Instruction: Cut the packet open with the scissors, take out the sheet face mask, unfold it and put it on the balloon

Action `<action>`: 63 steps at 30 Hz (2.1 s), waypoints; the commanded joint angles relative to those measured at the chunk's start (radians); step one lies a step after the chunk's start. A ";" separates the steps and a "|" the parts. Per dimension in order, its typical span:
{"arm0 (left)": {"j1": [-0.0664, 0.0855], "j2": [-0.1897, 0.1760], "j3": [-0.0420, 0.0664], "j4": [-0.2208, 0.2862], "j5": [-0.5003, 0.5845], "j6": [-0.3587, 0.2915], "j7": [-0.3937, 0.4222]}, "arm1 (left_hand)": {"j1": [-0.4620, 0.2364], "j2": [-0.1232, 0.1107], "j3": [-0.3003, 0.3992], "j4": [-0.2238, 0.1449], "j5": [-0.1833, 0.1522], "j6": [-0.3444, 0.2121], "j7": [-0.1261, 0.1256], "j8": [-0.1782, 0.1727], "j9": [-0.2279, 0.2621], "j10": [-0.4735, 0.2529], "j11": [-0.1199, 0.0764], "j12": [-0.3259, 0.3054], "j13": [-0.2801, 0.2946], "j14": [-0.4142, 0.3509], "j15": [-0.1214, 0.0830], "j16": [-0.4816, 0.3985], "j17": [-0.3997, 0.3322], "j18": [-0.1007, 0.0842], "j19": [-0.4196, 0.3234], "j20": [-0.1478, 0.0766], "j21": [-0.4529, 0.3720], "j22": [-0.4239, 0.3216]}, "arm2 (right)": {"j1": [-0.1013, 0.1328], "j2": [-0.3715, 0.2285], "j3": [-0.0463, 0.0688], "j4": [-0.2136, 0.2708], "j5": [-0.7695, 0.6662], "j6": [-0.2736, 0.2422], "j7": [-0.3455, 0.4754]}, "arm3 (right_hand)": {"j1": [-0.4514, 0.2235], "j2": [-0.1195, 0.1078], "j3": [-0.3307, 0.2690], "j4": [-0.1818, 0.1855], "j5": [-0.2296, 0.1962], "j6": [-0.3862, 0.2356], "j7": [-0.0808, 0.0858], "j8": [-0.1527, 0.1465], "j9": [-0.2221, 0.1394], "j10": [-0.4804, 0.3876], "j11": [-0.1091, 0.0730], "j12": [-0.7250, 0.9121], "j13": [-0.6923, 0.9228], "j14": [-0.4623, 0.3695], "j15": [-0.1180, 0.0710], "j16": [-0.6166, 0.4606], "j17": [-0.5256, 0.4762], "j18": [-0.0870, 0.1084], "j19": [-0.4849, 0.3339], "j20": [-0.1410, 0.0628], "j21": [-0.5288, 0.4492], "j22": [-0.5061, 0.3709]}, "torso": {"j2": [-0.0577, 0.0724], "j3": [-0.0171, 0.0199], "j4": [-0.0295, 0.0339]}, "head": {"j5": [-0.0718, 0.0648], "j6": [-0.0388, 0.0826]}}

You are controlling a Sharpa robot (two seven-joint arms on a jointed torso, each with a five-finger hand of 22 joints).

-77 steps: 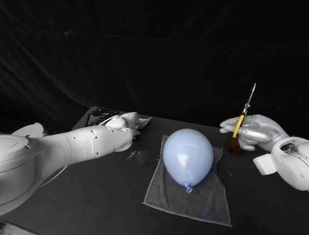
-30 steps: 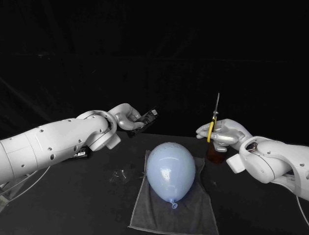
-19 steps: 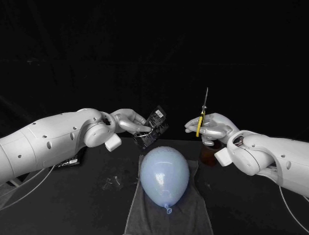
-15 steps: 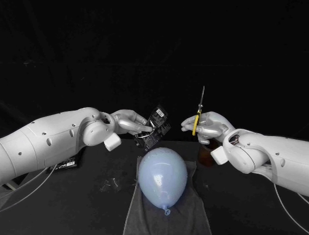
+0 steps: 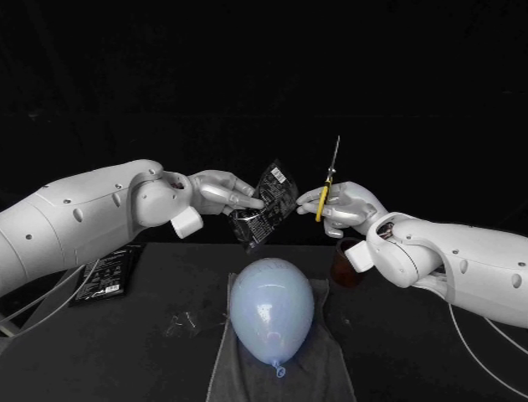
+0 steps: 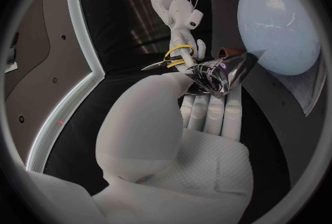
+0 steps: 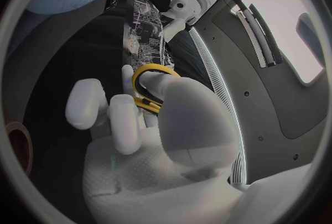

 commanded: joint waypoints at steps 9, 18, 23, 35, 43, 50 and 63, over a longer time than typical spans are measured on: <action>0.020 0.009 0.001 -0.007 -0.004 0.104 -0.047 | -0.005 0.011 0.004 -0.016 0.002 0.007 0.002 0.006 0.011 0.017 -0.002 -0.010 0.001 0.012 -0.002 -0.006 -0.002 0.004 0.000 -0.008 0.015 0.008 | 0.014 -0.003 0.003 0.017 0.080 -0.045 0.021 | -0.023 -0.065 -0.043 -0.013 0.000 -0.025 0.006 -0.021 -0.012 -0.043 0.009 0.004 -0.001 0.025 0.015 0.002 -0.005 0.016 -0.001 0.013 -0.014 -0.003 | 0.000 -0.0034 -0.0009 | -0.021 0.011; 0.027 -0.014 0.001 0.017 -0.029 0.110 -0.050 | -0.007 0.011 0.007 -0.022 0.002 0.008 0.002 0.007 0.013 0.020 -0.003 -0.014 0.001 0.015 -0.002 -0.008 -0.003 0.003 -0.002 -0.010 0.021 0.011 | 0.017 -0.017 0.004 0.021 0.086 -0.047 0.014 | -0.026 -0.091 -0.065 -0.018 0.000 -0.051 0.015 -0.047 -0.030 -0.081 0.019 0.004 -0.001 0.021 0.023 0.000 -0.015 0.018 -0.007 0.019 -0.029 -0.013 | 0.000 -0.0049 0.0022 | -0.032 0.014; 0.031 -0.024 0.001 0.022 -0.042 0.120 -0.056 | -0.009 0.011 0.008 -0.025 0.002 0.009 0.002 0.007 0.015 0.022 -0.003 -0.016 0.001 0.016 -0.002 -0.010 -0.003 0.003 -0.003 -0.011 0.025 0.014 | 0.017 -0.027 0.004 0.025 0.087 -0.044 0.014 | -0.026 -0.097 -0.069 -0.020 0.000 -0.053 0.016 -0.050 -0.033 -0.086 0.020 0.004 -0.001 0.021 0.025 0.000 -0.017 0.019 -0.008 0.021 -0.031 -0.014 | -0.001 -0.0047 0.0030 | -0.031 0.015; 0.033 -0.016 0.001 0.024 -0.059 0.150 -0.070 | -0.011 0.012 0.009 -0.027 0.002 0.009 0.001 0.008 0.016 0.024 -0.003 -0.018 0.001 0.019 -0.003 -0.010 -0.003 0.003 -0.004 -0.011 0.028 0.016 | 0.016 -0.028 0.004 0.056 0.087 -0.004 0.007 | -0.033 -0.116 -0.092 -0.020 0.000 -0.059 0.017 -0.062 -0.044 -0.107 0.023 0.004 -0.001 0.019 0.028 0.000 -0.021 0.020 -0.009 0.025 -0.037 -0.018 | 0.001 -0.0039 0.0012 | -0.026 0.014; 0.033 -0.007 0.001 0.017 -0.069 0.155 -0.076 | -0.014 0.013 0.010 -0.027 0.002 0.009 0.001 0.008 0.017 0.026 -0.003 -0.019 0.001 0.020 -0.003 -0.011 -0.003 0.002 -0.005 -0.011 0.030 0.017 | 0.016 -0.026 0.004 0.091 0.086 0.020 0.007 | -0.036 -0.115 -0.099 -0.017 0.000 -0.064 0.018 -0.067 -0.048 -0.114 0.024 0.004 0.000 0.018 0.029 -0.002 -0.026 0.021 -0.012 0.026 -0.043 -0.021 | 0.001 -0.0023 0.0006 | -0.027 0.012; 0.033 -0.003 0.001 0.013 -0.074 0.154 -0.078 | -0.014 0.013 0.010 -0.027 0.002 0.010 0.001 0.008 0.017 0.026 -0.003 -0.019 0.001 0.020 -0.003 -0.011 -0.003 0.002 -0.006 -0.011 0.031 0.017 | 0.016 -0.026 0.004 0.112 0.087 0.046 0.005 | -0.034 -0.107 -0.105 -0.013 0.000 -0.069 0.018 -0.073 -0.053 -0.123 0.025 0.004 0.000 0.017 0.030 -0.002 -0.028 0.022 -0.013 0.027 -0.046 -0.023 | 0.000 -0.0029 0.0010 | -0.026 0.012; 0.033 0.000 0.001 0.007 -0.083 0.138 -0.075 | -0.017 0.015 0.012 -0.028 0.002 0.009 0.001 0.008 0.019 0.027 -0.004 -0.021 0.001 0.021 -0.003 -0.013 -0.004 0.002 -0.007 -0.012 0.033 0.018 | 0.015 -0.028 0.004 0.126 0.085 0.098 -0.019 | -0.026 -0.084 -0.106 -0.007 0.000 -0.055 0.019 -0.071 -0.057 -0.111 0.024 0.009 0.002 0.017 0.030 0.000 -0.026 0.021 -0.009 0.027 -0.043 -0.020 | 0.000 -0.0040 0.0015 | -0.026 0.011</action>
